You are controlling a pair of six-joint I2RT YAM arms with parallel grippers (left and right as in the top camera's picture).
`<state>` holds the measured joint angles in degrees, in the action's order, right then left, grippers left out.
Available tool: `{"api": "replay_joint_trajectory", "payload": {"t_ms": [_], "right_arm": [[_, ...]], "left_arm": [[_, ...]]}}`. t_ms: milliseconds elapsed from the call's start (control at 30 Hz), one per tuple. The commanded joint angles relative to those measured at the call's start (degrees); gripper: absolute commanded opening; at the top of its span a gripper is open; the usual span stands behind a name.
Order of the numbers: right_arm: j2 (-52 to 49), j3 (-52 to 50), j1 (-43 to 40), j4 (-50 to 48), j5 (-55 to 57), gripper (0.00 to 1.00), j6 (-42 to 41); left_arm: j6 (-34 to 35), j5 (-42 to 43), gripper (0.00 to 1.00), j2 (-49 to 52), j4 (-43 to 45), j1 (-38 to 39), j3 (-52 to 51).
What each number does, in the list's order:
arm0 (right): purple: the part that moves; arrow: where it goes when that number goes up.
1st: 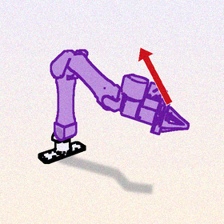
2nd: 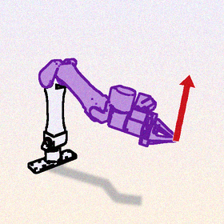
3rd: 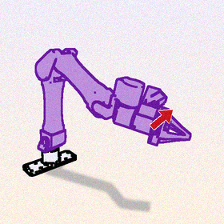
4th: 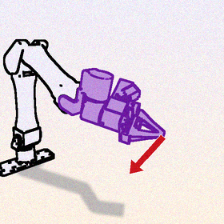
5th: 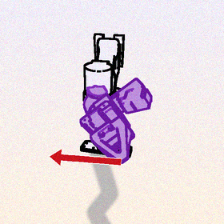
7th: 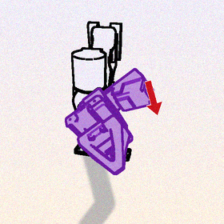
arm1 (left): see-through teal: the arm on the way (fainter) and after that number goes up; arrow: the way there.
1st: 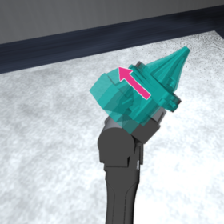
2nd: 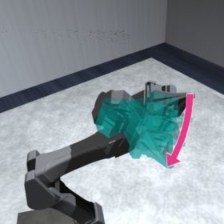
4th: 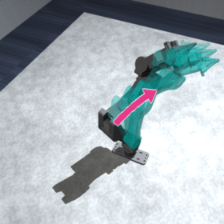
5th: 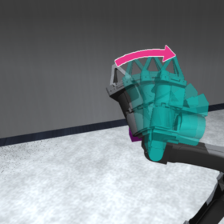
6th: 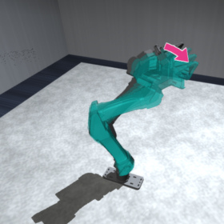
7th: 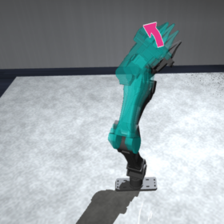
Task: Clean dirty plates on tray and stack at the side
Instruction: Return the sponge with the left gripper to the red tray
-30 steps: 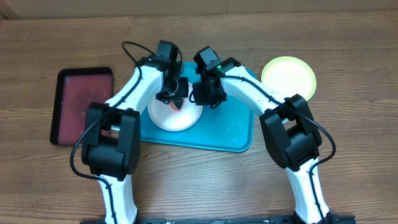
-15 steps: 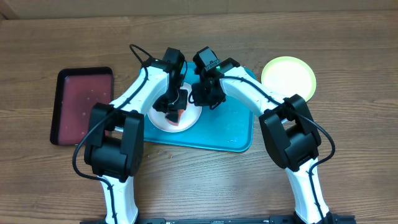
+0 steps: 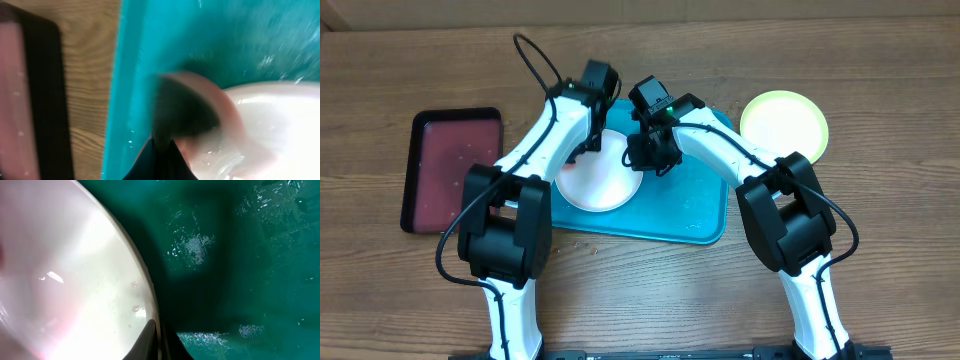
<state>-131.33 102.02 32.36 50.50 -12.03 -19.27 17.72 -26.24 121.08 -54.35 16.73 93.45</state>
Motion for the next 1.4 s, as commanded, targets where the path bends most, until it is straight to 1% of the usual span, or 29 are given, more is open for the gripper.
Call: {"api": "replay_joint_trajectory", "payload": {"t_ms": [0,67,133,167,200,233,300,400,500,567,633,733,800,833,867,1067,1267,1367], "right_arm": [[-1.6,-1.2,-0.6,0.8,3.4,0.04,0.6],[-1.6,-1.2,-0.6,0.8,3.4,0.04,0.6],[-1.6,-1.2,-0.6,0.8,3.4,0.04,0.7],[-1.6,-1.2,-0.6,0.8,3.4,0.04,1.1],[-1.6,-1.2,-0.6,0.8,3.4,0.04,1.1],[-1.6,-1.2,-0.6,0.8,3.4,0.04,1.3],[-1.6,-1.2,-0.6,0.8,3.4,0.04,1.3],[-1.6,-1.2,-0.6,0.7,3.4,0.04,1.3],[-1.6,-1.2,-0.6,0.5,3.4,0.04,1.3],[-1.6,-1.2,-0.6,0.3,3.4,0.04,1.3],[-1.6,-1.2,-0.6,0.3,3.4,0.04,1.3],[-1.6,-1.2,-0.6,0.3,3.4,0.04,1.3],[-1.6,-1.2,-0.6,0.4,3.4,0.04,1.3],[-1.6,-1.2,-0.6,0.5,3.4,0.04,1.3],[-1.6,-1.2,-0.6,0.7,3.4,0.04,1.3],[-1.6,-1.2,-0.6,1.0,3.4,0.04,1.3],[-1.6,-1.2,-0.6,1.2,3.4,0.04,1.3],[-1.6,-1.2,-0.6,1.0,3.4,0.04,1.2]], "left_arm": [[4.9,-2.4,0.04,0.1,-3.4,-2.2,7.8],[5.3,-0.2,0.04,0.1,-5.4,-4.1,10.4],[5.2,4.2,0.04,0.1,-6.8,-6.8,12.5],[4.9,8.2,0.04,0.1,-7.3,-9.2,13.6],[4.7,9.6,0.04,0.1,-7.4,-10.1,13.8],[4.6,13.9,0.04,0.1,-7.6,-14.0,14.1],[4.6,17.9,0.04,0.1,-8.4,-19.5,14.0],[4.5,20.2,0.04,0.1,-9.8,-25.0,13.9],[4.5,20.3,0.04,0.1,-10.2,-30.2,13.2],[4.5,20.3,0.04,0.1,-10.0,-32.2,12.4],[4.5,21.0,0.04,0.2,-9.1,-33.8,11.1],[2.6,24.1,0.04,0.2,-6.4,-35.2,8.5],[1.8,24.8,0.04,0.2,-4.3,-35.5,6.7],[1.7,24.7,0.07,0.2,-4.0,-35.5,6.5],[1.7,24.3,0.19,0.2,-3.5,-35.5,5.9],[1.7,24.1,0.19,0.3,-3.2,-35.5,5.9],[1.6,24.2,0.22,0.3,-3.3,-35.5,6.0],[1.6,24.2,0.22,0.2,-4.9,-35.5,7.7]]}}
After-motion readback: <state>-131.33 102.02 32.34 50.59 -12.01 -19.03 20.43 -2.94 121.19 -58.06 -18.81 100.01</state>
